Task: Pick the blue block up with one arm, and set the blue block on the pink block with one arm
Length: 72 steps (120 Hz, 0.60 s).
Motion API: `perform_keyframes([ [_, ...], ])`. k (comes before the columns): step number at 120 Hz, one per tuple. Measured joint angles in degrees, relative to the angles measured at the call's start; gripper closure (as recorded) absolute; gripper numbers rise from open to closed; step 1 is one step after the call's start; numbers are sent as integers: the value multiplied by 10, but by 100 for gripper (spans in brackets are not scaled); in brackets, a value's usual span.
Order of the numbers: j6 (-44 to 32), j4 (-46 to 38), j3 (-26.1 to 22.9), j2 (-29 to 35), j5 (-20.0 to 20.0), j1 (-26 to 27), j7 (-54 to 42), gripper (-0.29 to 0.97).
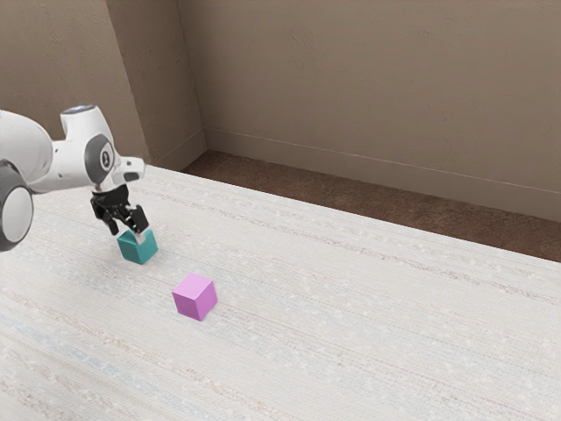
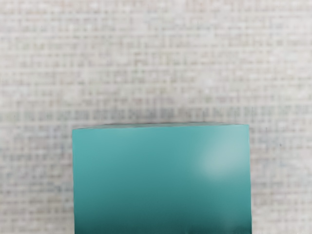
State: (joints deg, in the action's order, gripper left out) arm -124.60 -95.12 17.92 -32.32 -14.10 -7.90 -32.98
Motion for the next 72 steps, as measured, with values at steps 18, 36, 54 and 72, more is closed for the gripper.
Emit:
perform_keyframes([
  [18,0,0,0,-5,0,0,-4,4],
  [36,-1,2,0,-6,1,0,-5,11],
  [54,-1,5,-1,-11,-2,-1,-1,14],
  [72,-1,5,-1,-15,-5,-1,5,7],
])
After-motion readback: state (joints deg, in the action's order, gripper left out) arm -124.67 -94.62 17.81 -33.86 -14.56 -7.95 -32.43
